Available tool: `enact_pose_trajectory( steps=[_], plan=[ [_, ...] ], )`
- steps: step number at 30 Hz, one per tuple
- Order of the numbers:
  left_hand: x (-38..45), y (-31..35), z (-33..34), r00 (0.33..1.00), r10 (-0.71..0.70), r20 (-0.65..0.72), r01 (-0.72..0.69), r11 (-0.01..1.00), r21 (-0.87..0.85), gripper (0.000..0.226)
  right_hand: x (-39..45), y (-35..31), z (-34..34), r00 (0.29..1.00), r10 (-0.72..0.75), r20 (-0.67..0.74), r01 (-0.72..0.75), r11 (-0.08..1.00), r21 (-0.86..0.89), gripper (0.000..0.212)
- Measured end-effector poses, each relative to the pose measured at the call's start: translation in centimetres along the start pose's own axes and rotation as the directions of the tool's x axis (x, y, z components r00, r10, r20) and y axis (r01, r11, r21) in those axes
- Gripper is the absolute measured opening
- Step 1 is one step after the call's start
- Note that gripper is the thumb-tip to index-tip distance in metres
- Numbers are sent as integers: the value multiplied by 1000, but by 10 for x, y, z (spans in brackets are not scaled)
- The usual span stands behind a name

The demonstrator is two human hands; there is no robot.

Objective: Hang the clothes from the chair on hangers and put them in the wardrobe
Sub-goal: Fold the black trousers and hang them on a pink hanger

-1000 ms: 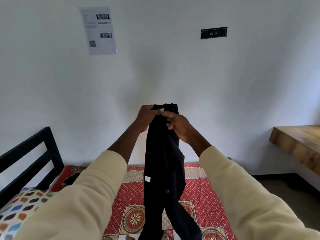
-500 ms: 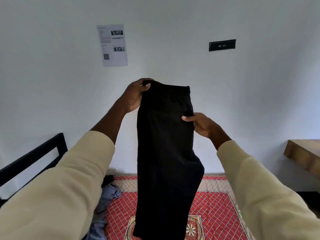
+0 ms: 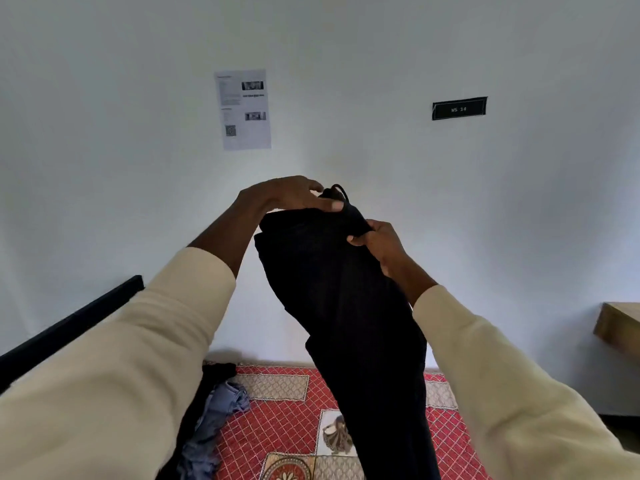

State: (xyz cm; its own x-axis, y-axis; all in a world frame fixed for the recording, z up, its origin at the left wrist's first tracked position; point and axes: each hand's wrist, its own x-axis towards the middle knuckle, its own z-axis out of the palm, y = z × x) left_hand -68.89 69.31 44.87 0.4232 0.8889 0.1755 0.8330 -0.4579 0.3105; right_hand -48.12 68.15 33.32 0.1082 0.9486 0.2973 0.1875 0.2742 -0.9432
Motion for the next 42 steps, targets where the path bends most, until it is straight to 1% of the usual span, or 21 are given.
enact_pose_trajectory(
  steps=[1, 3, 5, 9, 11, 13, 15, 17, 19, 20, 22, 24, 26, 28, 30, 32, 33, 36, 38, 40, 42],
  plan=[
    [1, -2, 8, 1000, -14, 9, 14, 1000, 17, 86, 0, 2, 0, 1000, 5, -1, -5, 1000, -22, 23],
    [6, -9, 25, 1000, -9, -28, 8, 999, -33, 48, -1, 6, -2, 999, 7, 38, -5, 998, -55, 25],
    [10, -13, 37, 997, 29, -70, -38, 992, -124, 27, -3, 10, -9, 996, -7, 87, 12, 998, -65, 27],
    [16, -3, 58, 979, 128, -160, -149, 981, -125, 17, -19, 30, -41, 996, -24, 90, 36, 991, -129, 34],
    [18, 5, 63, 963, 155, -221, -188, 972, -138, 23, -31, 60, -68, 991, 79, 112, -53, 975, -217, 37],
    [19, 10, 62, 949, 169, -267, -216, 963, -159, 29, -47, 98, -92, 955, 243, 170, -174, 924, -339, 42],
    [20, 13, 58, 942, 189, -276, -237, 959, -155, 29, -62, 136, -107, 922, 357, 149, -271, 871, -410, 51],
    [20, 15, 54, 941, 208, -267, -252, 957, -142, 26, -70, 164, -113, 916, 389, 95, -314, 846, -431, 55],
    [19, 10, 50, 941, 207, -267, -250, 958, -139, 24, -76, 188, -121, 917, 395, 50, -336, 836, -433, 47],
    [18, 4, 48, 941, 191, -278, -237, 961, -142, 25, -79, 198, -126, 922, 386, 20, -342, 840, -422, 35],
    [16, -14, 44, 936, 154, -315, -208, 967, -145, 27, -91, 211, -135, 932, 360, -36, -354, 888, -292, 17],
    [13, -34, 45, 930, 111, -350, -184, 966, -183, 28, -99, 215, -133, 927, 374, -30, -373, 911, -177, 18],
    [11, -45, 50, 935, 82, -346, -175, 953, -247, 28, -98, 209, -119, 926, 377, 39, -372, 924, -88, 16],
    [9, -44, 53, 949, 79, -306, -173, 941, -291, 22, -86, 197, -98, 917, 390, 81, -395, 916, 64, 29],
    [7, -36, 52, 960, 101, -263, -180, 938, -298, 22, -67, 185, -79, 889, 440, 130, -456, 876, 156, 58],
    [5, -29, 48, 962, 141, -234, -206, 937, -282, 24, -55, 178, -67, 848, 492, 200, -519, 846, 119, 81],
    [4, -26, 45, 963, 148, -227, -209, 939, -274, 23, -51, 175, -61, 831, 509, 227, -540, 835, 103, 83],
    [2, -21, 33, 964, 144, -224, -197, 952, -235, 20, -39, 171, -45, 781, 535, 323, -610, 763, 211, 64],
    [2, -20, 26, 963, 150, -225, -197, 959, -204, 21, -33, 171, -37, 766, 543, 345, -631, 739, 237, 50],
    [2, -20, 19, 960, 142, -243, -187, 966, -177, 22, -27, 168, -31, 769, 574, 283, -636, 731, 247, 34],
    [1, -25, 14, 957, 112, -269, -161, 973, -166, 22, -22, 166, -31, 804, 587, 96, -586, 753, 300, 32]
  ],
)
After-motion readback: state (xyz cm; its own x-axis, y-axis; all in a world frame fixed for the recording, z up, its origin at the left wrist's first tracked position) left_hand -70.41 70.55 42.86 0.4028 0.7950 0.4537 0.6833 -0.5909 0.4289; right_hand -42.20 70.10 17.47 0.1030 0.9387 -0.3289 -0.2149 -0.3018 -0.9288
